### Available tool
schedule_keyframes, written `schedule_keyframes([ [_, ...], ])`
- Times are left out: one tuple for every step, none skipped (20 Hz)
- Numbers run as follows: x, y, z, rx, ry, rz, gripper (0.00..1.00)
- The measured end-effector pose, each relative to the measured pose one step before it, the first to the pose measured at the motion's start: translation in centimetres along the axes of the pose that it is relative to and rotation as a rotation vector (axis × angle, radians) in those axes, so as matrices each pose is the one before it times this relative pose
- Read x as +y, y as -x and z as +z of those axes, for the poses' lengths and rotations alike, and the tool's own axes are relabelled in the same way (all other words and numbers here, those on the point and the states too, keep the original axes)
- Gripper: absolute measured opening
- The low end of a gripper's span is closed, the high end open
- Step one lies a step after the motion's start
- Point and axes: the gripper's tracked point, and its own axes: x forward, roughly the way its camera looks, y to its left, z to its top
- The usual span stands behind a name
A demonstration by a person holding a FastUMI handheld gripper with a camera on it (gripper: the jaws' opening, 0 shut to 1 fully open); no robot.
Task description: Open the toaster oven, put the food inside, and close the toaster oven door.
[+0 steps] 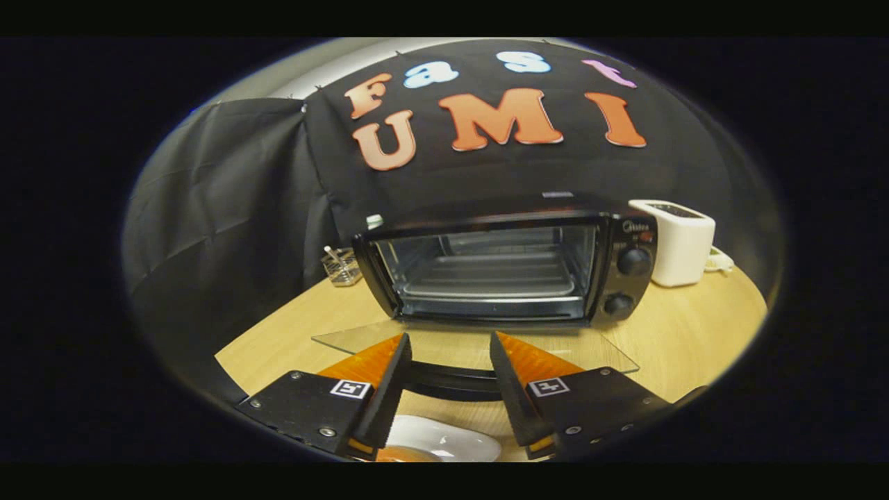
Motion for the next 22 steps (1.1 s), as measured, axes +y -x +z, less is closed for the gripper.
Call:
schedule_keyframes([
  [-0.26,-0.11,-0.609,0.01388,-0.01229,-0.00253,0.68],
  [-0.029,0.005,-0.375,0.00759,-0.01242,0.00214,0.67],
  [-0.067,-0.044,-0.276,0.0039,-0.00844,0.00521,0.67],
  [-0.069,0.031,-0.163,-0.00147,-0.00828,0.00685,0.66],
  [-0.264,-0.003,-0.059,-0.00305,-0.00655,0.00233,0.66],
  [-0.152,0.224,-0.294,0.00072,-0.0063,0.00059,0.65],
  [-0.171,0.033,-0.296,0.00568,-0.0077,0.00186,0.65],
  [-0.3,-0.062,-0.461,0.01028,-0.00759,-0.00242,0.64],
  [-0.351,-0.147,-0.368,0.01384,-0.00793,-0.00632,0.63],
  [-0.34,-0.04,-0.514,0.01276,-0.00534,-0.00345,0.61],
  [-0.29,-0.243,-0.515,0.01389,-0.00277,-0.0057,0.61],
  [-0.268,0.027,-0.603,0.01483,-0.0029,-0.0068,0.6],
  [-0.107,-0.059,-0.377,0.00843,0.0031,0.0024,0.6],
  [-0.063,0.228,0.188,-0.01562,-0.00016,0.00093,0.61],
  [-0.112,0.045,0.161,-0.01153,0.00296,-0.00253,0.6],
  [0.043,0.02,-0.277,-0.00127,0.00602,0.00072,0.59],
  [-0.01,0.013,0.034,-0.00948,0.00108,0.0006,0.59],
  [-0.043,0.046,-0.123,-0.00481,0.00185,-0.00026,0.59],
  [-0.015,-0.014,-0.061,-0.00324,0.00384,0.00231,0.59],
  [0.065,0.219,0.019,-0.00579,0.00386,0.00383,0.59],
  [0.018,0.189,0.258,-0.00706,-0.00411,0.00164,0.59],
  [-0.103,0.157,0.091,-0.00848,-0.00795,-0.00376,0.59],
])
